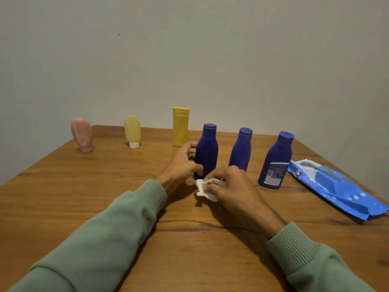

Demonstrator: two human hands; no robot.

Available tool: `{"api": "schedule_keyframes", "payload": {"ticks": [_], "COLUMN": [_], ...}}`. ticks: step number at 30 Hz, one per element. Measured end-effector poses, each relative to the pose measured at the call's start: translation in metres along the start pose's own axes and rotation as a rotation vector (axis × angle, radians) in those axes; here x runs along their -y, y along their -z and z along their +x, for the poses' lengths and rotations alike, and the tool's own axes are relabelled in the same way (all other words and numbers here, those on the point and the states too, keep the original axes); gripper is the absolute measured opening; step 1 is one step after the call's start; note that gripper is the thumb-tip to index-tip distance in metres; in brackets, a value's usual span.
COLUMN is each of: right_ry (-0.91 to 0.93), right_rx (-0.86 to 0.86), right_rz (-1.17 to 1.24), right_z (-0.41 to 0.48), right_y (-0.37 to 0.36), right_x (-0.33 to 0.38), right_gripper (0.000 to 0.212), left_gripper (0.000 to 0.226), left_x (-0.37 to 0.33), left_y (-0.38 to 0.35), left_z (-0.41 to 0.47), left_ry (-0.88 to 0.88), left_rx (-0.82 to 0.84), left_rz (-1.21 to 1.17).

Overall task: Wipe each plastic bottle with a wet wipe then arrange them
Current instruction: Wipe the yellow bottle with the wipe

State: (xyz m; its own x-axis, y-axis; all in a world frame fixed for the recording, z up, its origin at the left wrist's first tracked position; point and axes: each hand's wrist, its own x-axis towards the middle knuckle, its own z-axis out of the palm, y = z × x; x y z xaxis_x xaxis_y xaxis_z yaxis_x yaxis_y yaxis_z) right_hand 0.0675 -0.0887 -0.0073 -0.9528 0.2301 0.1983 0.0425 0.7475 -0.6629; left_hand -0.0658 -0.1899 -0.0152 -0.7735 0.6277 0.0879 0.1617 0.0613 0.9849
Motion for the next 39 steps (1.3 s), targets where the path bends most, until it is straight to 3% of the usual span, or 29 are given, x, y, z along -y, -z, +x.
{"api": "schedule_keyframes", "payload": {"ticks": [9, 13, 28, 39], "right_ry": [0.090, 0.059, -0.112, -0.119], "right_rx": [-0.006, -0.019, -0.282, -0.316], "right_rz": [0.151, 0.246, 0.467, 0.522], "right_z": [0.012, 0.033, 0.107, 0.116], "right_y": [-0.044, -0.065, -0.104, -0.116], "right_x": [0.031, 0.038, 0.043, 0.041], "right_gripper": [0.007, 0.007, 0.010, 0.006], "left_gripper": [0.039, 0.042, 0.087, 0.087], "left_x": [0.008, 0.013, 0.036, 0.042], "left_y": [0.047, 0.068, 0.095, 0.095], "left_z": [0.003, 0.020, 0.105, 0.138], "left_ry": [-0.025, -0.017, 0.007, 0.009], "left_rx": [-0.254, -0.302, -0.230, -0.142], "left_rz": [0.031, 0.043, 0.157, 0.193]}}
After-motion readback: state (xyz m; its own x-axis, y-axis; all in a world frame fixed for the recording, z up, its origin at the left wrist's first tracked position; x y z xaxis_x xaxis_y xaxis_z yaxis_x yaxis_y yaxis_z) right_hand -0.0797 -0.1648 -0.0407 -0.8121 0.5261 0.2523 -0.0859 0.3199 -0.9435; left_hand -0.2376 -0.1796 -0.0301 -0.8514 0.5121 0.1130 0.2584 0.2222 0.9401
